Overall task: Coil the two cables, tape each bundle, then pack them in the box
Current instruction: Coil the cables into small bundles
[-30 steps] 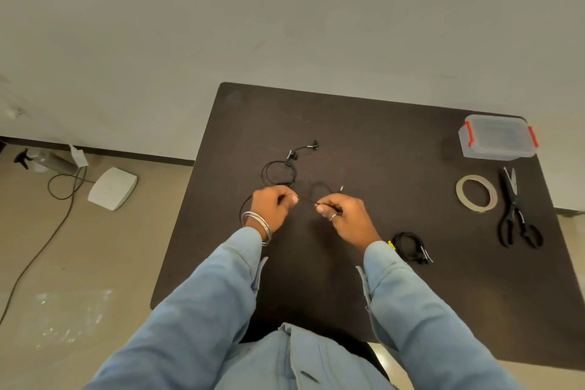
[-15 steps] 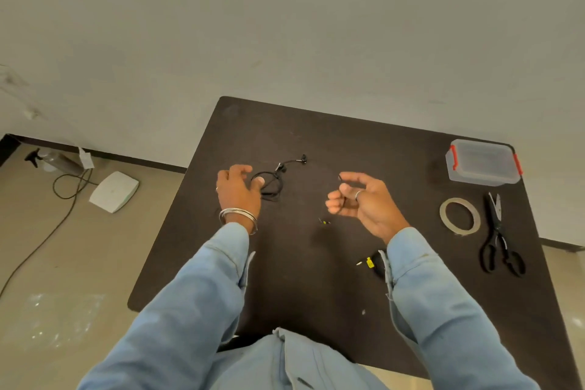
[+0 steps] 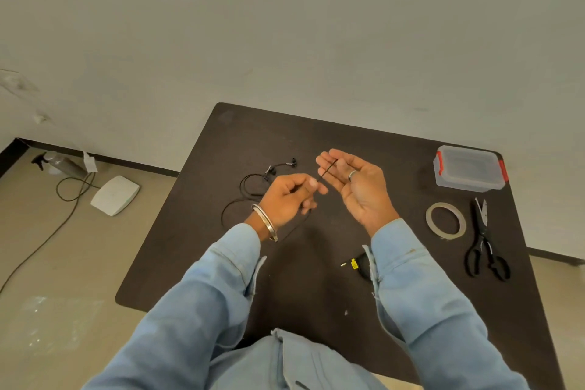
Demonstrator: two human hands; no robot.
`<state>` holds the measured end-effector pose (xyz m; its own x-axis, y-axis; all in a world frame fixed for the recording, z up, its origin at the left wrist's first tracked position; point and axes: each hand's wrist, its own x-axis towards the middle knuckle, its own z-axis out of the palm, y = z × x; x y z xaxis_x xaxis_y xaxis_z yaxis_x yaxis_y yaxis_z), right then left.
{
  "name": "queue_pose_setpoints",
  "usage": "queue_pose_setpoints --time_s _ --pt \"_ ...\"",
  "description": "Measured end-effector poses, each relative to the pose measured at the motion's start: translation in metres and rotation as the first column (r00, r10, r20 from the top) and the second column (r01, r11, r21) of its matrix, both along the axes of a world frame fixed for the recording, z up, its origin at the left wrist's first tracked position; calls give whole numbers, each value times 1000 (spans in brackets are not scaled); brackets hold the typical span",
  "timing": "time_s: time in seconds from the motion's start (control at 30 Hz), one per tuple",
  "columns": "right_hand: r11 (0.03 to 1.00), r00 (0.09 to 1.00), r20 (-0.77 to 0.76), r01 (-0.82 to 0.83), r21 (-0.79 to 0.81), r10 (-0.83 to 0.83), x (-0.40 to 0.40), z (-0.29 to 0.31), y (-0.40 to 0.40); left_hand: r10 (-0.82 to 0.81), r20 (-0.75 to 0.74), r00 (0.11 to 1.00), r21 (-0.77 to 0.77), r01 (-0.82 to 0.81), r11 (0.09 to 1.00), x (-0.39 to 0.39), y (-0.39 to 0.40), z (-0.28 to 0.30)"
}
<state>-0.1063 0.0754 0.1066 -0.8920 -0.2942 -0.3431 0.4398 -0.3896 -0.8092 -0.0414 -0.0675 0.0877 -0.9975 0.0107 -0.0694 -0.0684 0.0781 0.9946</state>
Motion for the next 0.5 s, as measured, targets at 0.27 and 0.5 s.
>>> queue_pose_setpoints --time_s 0.27,0.5 --pt "484 844 -315 76 871 434 -8 -27 19 263 -61 963 231 -242 942 -1 -30 18" --pt "134 846 -116 53 990 521 -17 -56 44 638 150 755 705 -534 466 13 -124 36"
